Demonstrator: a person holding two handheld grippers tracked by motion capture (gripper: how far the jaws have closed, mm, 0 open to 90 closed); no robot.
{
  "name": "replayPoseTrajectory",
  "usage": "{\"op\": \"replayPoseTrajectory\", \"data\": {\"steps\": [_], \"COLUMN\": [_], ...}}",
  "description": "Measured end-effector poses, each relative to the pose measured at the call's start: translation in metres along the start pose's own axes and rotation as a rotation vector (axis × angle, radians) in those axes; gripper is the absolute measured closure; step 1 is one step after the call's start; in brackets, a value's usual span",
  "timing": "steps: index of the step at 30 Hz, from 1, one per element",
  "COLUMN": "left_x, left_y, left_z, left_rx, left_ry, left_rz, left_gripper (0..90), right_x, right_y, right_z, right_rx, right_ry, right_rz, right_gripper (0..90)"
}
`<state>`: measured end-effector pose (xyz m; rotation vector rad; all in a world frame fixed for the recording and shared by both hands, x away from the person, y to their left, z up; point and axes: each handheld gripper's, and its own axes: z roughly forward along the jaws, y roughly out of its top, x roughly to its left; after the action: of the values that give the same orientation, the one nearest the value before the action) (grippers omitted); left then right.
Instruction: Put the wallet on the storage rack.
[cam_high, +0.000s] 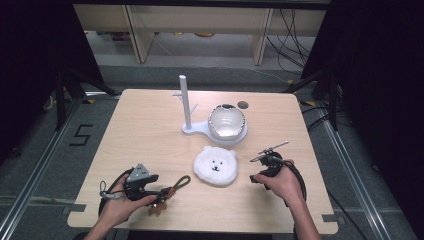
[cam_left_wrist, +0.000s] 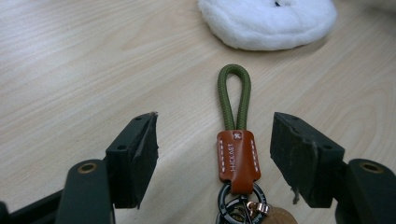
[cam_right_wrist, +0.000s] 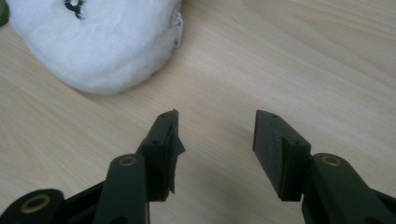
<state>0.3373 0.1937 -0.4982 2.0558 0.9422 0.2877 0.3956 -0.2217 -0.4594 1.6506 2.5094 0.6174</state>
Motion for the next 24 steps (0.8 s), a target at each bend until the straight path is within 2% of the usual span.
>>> {"op": "replayPoseTrajectory", "data": {"steps": [1,2,3,8,9,10,11,12,14,17,18,19,20,21,22,23,24], "left_x": [-0.003,-0.003,-0.002,-0.004,-0.005,-0.005,-0.004,-0.004,-0.005,-0.002,-0.001,-0.001,-0.001,0.000,0.000,0.000,0.001], "left_y": [0.000,0.000,0.000,0.000,0.000,0.000,-0.001,-0.001,-0.003,-0.005,-0.006,-0.007,-0.007,-0.008,-0.008,-0.008,-0.008], "left_z": [0.002,0.002,0.001,0.002,0.003,0.003,0.002,0.002,0.003,0.002,0.002,0.002,0.003,0.002,0.002,0.003,0.003], "left_rx": [-0.021,-0.021,-0.006,-0.011,-0.014,-0.014,0.006,0.006,-0.006,0.007,-0.002,0.008,-0.009,-0.004,-0.004,-0.006,0.009], "left_ry": [0.003,0.003,-0.005,-0.009,-0.005,-0.005,-0.011,-0.011,-0.008,-0.009,0.005,-0.008,-0.002,0.008,0.008,-0.003,-0.009], "left_rz": [-0.024,-0.024,0.004,-0.017,-0.012,-0.012,0.005,0.005,-0.010,-0.011,-0.013,-0.026,-0.037,-0.024,-0.024,-0.032,-0.022], "left_gripper": [31.5,31.5,31.5,31.5,31.5,31.5,31.5,31.5,31.5,31.6,31.7,31.8,31.8,31.8,31.8,31.8,31.8], "right_x": [0.001,0.001,0.006,0.010,0.014,0.014,0.016,0.018,0.021,0.027,0.030,0.033,0.032,0.033,0.034,0.039,0.037], "right_y": [0.003,0.003,0.007,0.014,0.017,0.017,0.023,0.025,0.032,0.045,0.048,0.053,0.056,0.058,0.061,0.064,0.066], "right_z": [0.000,0.000,0.001,0.004,0.006,0.006,0.007,0.008,0.009,0.012,0.013,0.013,0.014,0.015,0.016,0.016,0.017], "right_rx": [0.011,0.011,0.039,0.051,0.066,0.066,0.081,0.086,0.092,0.097,0.102,0.115,0.105,0.094,0.094,0.120,0.108], "right_ry": [0.002,0.002,0.010,0.021,0.028,0.028,0.032,0.032,0.031,0.036,0.039,0.046,0.042,0.064,0.055,0.061,0.048], "right_rz": [0.006,0.006,0.022,0.012,0.041,0.041,0.024,0.038,0.009,-0.009,0.006,0.008,-0.015,-0.024,-0.024,0.025,-0.005], "right_gripper": [51.4,51.4,51.5,52.3,53.2,53.2,54.2,54.6,54.6,55.1,55.1,55.0,54.8,54.5,54.3,53.9,53.4]}}
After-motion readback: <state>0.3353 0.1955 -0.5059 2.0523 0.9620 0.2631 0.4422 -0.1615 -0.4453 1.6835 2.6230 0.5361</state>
